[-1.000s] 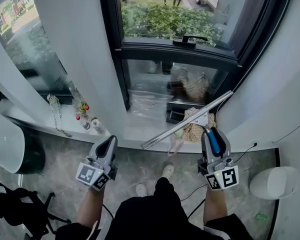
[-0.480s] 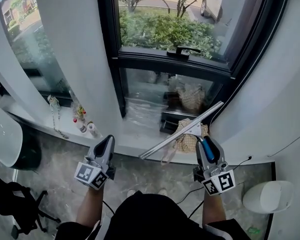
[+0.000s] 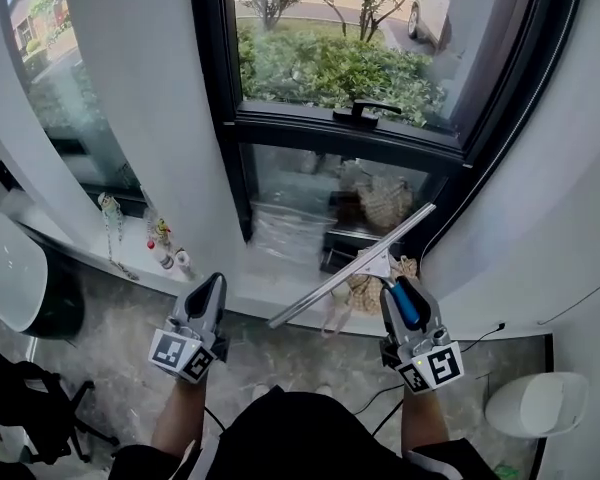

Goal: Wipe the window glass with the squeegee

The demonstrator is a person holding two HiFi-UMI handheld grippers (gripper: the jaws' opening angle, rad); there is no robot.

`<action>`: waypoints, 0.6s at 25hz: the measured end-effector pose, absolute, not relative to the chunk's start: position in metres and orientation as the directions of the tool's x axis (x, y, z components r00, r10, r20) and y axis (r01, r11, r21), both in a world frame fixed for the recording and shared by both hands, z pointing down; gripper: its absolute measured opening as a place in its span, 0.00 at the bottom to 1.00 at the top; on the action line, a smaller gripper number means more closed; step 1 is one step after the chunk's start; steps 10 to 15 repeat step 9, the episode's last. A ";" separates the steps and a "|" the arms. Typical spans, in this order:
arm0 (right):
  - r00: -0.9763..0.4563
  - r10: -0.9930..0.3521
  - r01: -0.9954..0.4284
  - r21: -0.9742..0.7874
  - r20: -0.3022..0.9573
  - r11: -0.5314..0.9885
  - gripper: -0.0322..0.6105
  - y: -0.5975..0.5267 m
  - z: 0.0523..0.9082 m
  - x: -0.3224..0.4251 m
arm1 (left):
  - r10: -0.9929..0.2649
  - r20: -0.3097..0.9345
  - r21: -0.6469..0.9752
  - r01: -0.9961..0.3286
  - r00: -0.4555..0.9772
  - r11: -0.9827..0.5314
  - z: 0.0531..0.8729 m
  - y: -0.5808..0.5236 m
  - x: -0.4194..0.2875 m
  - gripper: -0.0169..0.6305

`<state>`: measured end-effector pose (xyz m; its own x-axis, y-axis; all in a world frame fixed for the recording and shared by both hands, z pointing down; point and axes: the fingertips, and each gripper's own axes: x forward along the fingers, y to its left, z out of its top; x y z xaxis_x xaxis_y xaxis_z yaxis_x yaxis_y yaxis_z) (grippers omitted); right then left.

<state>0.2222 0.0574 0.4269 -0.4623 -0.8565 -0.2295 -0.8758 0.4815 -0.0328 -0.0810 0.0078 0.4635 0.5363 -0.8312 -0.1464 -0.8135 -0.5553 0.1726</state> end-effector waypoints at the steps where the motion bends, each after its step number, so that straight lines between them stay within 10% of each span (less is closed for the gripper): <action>1: -0.462 -0.857 -0.875 -0.041 -0.228 0.482 0.26 0.057 0.428 0.221 | -0.831 -0.145 0.170 -0.814 0.536 -0.555 0.463 0.008 -0.082 0.03; 15: -0.488 -0.848 -0.865 -0.012 -0.208 0.501 0.26 0.061 0.434 0.208 | -0.826 -0.132 0.170 -0.808 0.549 -0.564 0.468 0.009 -0.089 0.03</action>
